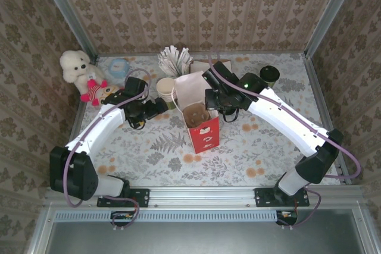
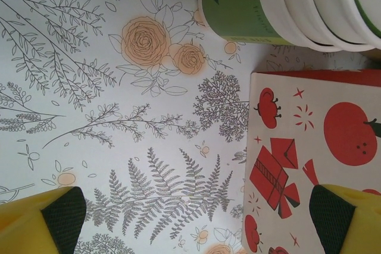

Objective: Pack the takeout coffee

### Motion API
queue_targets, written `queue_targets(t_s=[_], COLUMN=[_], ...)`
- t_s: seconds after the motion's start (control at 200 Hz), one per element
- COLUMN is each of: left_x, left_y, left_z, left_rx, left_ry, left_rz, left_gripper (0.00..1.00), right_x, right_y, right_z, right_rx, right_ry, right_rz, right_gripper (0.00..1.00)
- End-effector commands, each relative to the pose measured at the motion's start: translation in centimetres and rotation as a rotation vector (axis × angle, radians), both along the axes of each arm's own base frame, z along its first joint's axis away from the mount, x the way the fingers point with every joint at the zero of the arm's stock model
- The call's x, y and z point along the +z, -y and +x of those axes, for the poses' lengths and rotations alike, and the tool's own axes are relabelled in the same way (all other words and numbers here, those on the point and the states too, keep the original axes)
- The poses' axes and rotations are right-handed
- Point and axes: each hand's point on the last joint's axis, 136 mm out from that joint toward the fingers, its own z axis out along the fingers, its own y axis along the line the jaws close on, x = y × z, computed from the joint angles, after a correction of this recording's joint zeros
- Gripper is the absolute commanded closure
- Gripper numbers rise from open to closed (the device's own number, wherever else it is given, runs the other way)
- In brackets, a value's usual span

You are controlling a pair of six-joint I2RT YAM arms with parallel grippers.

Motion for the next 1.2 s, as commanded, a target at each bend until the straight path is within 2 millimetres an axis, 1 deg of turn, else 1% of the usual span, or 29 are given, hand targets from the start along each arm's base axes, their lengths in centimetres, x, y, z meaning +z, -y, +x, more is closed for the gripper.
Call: queue_targets(t_s=[0.0, 0.175, 0.24, 0.345, 0.385, 0.485, 0.57, 0.705, 0.73, 0.77, 0.785, 0.805, 0.82, 0.85, 0.93, 0.995, 1.05, 1.055, 1.06, 1.075, 1.08, 1.15, 1.175, 1.19, 1.195], left_x=[1.4, 1.6, 1.6, 1.6, 1.7, 1.9, 2.3, 3.3, 3.6, 4.0, 4.1, 4.4, 4.6, 4.8, 5.8, 6.7, 7.5, 7.6, 7.7, 8.0, 8.0, 9.5, 10.0, 10.3, 10.4], left_y=[0.4, 0.0, -0.2, -0.7, -0.8, -1.3, -1.9, -3.3, -3.6, -4.0, -4.2, -4.4, -4.6, -4.9, -5.4, -5.8, -6.1, -6.1, -6.1, -6.3, -6.3, -6.7, -6.8, -6.9, -6.9], left_z=[0.9, 0.9, 0.8, 0.8, 0.8, 0.8, 0.8, 0.8, 0.9, 1.0, 1.0, 1.1, 1.1, 1.2, 1.6, 2.0, 2.4, 2.4, 2.5, 2.6, 2.6, 3.2, 3.4, 3.6, 3.6], left_rx=[0.010, 0.025, 0.031, 0.044, 0.049, 0.068, 0.091, 0.142, 0.153, 0.168, 0.174, 0.182, 0.189, 0.200, 0.217, 0.228, 0.237, 0.237, 0.238, 0.241, 0.243, 0.246, 0.241, 0.237, 0.236], left_ry=[0.037, 0.049, 0.053, 0.058, 0.061, 0.070, 0.089, 0.138, 0.148, 0.168, 0.175, 0.186, 0.195, 0.210, 0.257, 0.300, 0.339, 0.343, 0.348, 0.358, 0.360, 0.420, 0.441, 0.450, 0.452], left_rz=[-0.016, -0.002, 0.007, 0.023, 0.025, 0.035, 0.047, 0.059, 0.058, 0.056, 0.056, 0.054, 0.054, 0.052, 0.036, 0.023, 0.015, 0.015, 0.015, 0.015, 0.015, 0.006, 0.004, 0.004, 0.004], left_gripper=[0.00, 0.00, 0.00, 0.00, 0.00, 0.00, 0.00, 0.00, 0.00, 0.00, 0.00, 0.00, 0.00, 0.00, 0.00, 0.00, 0.00, 0.00, 0.00, 0.00, 0.00, 0.00, 0.00, 0.00, 0.00], right_x=[-0.3, -0.3, -0.3, -0.2, -0.1, 0.3, 1.3, 3.5, 4.0, 4.8, 5.0, 5.0, 6.1, 6.7, 8.2, 8.9, 8.7, 8.7, 8.6, 8.6, 8.6, 7.5, 6.9, 6.5, 6.3], right_y=[-1.1, -2.8, -3.0, -2.7, -2.5, -2.1, -1.7, -0.9, -0.6, 0.0, 0.2, 0.3, 0.8, 1.3, 2.9, 5.2, 8.1, 8.1, 8.7, 9.2, 9.8, 13.5, 14.7, 15.9, 15.9], right_z=[-0.2, 0.2, 0.4, 0.7, 0.7, 0.6, 0.4, -0.5, -0.6, -0.6, -0.6, -0.4, -0.7, -0.8, -0.5, 0.2, 1.2, 1.2, 1.4, 1.5, 1.7, 3.1, 3.6, 4.0, 4.0], right_rx=[0.054, 0.126, 0.138, 0.128, 0.122, 0.119, 0.133, 0.225, 0.231, 0.236, 0.237, 0.237, 0.235, 0.234, 0.212, 0.153, 0.061, 0.061, 0.044, 0.029, 0.011, -0.101, -0.137, -0.173, -0.176], right_ry=[0.006, 0.042, 0.050, 0.057, 0.057, 0.061, 0.079, 0.123, 0.136, 0.155, 0.161, 0.160, 0.186, 0.202, 0.245, 0.283, 0.305, 0.305, 0.310, 0.313, 0.319, 0.340, 0.339, 0.342, 0.338], right_rz=[0.054, 0.111, 0.106, 0.082, 0.075, 0.074, 0.082, 0.123, 0.133, 0.155, 0.165, 0.177, 0.201, 0.230, 0.297, 0.322, 0.318, 0.318, 0.316, 0.314, 0.310, 0.271, 0.251, 0.237, 0.233], right_gripper=[1.00, 1.00, 1.00, 0.99, 0.96, 0.84, 0.64, 0.42, 0.35, 0.21, 0.18, 0.11, 0.08, 0.01, 0.00, 0.00, 0.00, 0.00, 0.00, 0.00, 0.00, 0.00, 0.00, 0.00, 0.00])
